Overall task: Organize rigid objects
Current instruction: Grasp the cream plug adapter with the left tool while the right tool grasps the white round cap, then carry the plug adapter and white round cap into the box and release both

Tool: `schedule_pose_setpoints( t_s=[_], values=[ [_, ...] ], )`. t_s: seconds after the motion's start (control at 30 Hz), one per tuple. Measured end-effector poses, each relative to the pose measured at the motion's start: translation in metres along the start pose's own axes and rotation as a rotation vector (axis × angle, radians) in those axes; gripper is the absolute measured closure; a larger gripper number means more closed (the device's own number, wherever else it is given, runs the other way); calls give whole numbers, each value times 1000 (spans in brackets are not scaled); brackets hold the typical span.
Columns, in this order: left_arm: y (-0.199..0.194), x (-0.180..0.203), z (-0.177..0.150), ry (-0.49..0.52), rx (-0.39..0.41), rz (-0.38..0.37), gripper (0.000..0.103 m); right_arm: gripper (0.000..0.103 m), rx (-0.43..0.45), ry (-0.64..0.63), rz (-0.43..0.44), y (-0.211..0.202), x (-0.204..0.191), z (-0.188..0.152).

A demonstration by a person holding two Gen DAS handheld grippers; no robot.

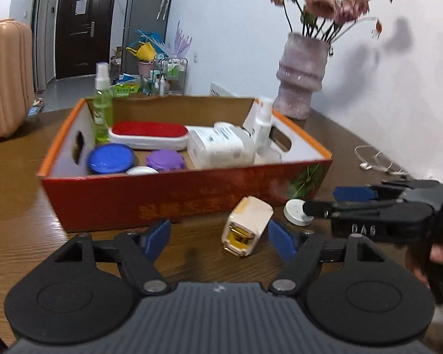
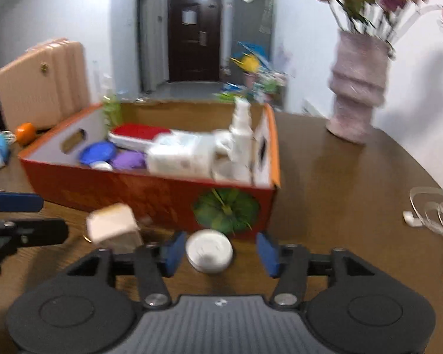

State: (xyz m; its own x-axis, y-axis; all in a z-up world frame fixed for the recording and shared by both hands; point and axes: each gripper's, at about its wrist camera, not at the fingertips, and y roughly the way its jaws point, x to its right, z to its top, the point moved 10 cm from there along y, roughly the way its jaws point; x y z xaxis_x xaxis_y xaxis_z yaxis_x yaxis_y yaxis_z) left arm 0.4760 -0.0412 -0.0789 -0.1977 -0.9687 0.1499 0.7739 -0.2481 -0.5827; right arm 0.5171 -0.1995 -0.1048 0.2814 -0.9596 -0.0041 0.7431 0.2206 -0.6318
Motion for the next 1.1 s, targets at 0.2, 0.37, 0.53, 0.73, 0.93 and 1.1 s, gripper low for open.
schedule_pose_setpoints(
  t_s=[0.2, 0.37, 0.53, 0.73, 0.93, 1.1],
  values=[
    [37, 15, 0, -4, -25, 3, 36, 49, -8, 31, 81, 14, -8, -7],
    [52, 22, -2, -1, -37, -22, 47, 55, -14, 34, 66, 24, -3, -7],
    [60, 29, -7, 30, -47, -47, 69, 65, -3, 28, 93, 24, -4, -7],
    [59, 31, -10, 51, -58, -33, 71, 65, 5, 11, 97, 23, -8, -7],
    [25, 33, -15, 32, -51, -7, 72, 65, 55, 18, 87, -6, -14, -2],
    [-34, 36, -25, 23, -14, 31, 72, 65, 80, 8, 123, -56, -34, -16]
  ],
)
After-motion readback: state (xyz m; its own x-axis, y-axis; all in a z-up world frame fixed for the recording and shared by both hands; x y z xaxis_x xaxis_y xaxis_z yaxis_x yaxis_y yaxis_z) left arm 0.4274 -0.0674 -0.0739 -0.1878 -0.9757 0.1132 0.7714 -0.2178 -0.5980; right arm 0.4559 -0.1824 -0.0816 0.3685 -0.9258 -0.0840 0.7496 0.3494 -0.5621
